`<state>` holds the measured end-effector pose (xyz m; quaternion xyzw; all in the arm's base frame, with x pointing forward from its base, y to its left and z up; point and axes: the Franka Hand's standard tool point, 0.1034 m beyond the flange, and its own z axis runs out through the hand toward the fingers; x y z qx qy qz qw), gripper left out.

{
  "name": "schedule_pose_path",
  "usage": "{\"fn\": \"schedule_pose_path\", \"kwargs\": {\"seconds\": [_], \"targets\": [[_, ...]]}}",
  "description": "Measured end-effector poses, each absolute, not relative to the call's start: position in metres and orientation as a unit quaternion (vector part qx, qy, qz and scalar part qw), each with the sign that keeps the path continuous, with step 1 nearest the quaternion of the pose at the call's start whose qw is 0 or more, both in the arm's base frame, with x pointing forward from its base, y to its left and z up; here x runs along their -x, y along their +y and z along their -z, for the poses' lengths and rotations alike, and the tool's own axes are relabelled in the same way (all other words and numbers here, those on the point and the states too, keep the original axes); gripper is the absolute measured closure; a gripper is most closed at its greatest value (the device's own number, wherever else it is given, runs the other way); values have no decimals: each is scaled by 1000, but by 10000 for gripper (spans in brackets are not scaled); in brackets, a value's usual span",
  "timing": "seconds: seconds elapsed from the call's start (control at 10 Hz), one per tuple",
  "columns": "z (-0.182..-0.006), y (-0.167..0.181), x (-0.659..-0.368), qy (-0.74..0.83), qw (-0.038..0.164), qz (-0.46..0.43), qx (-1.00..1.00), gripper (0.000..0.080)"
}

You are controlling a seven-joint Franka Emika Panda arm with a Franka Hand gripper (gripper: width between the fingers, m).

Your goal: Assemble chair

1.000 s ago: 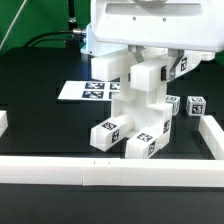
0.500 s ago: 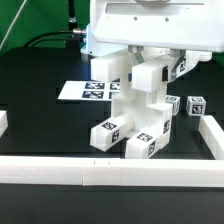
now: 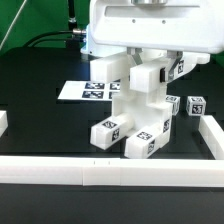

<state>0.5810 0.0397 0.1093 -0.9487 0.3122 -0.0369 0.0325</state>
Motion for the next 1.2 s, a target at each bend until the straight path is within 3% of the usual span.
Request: {"fn": "schedule_pose_path", "kwargs": {"seconds": [0.4, 0.6, 1.2], "targets": [[-103, 39, -581, 305, 30, 35, 951, 515], [-91, 34, -581, 291, 24, 31, 956, 515], [-77, 28, -603, 272, 18, 37, 961, 515]]}}
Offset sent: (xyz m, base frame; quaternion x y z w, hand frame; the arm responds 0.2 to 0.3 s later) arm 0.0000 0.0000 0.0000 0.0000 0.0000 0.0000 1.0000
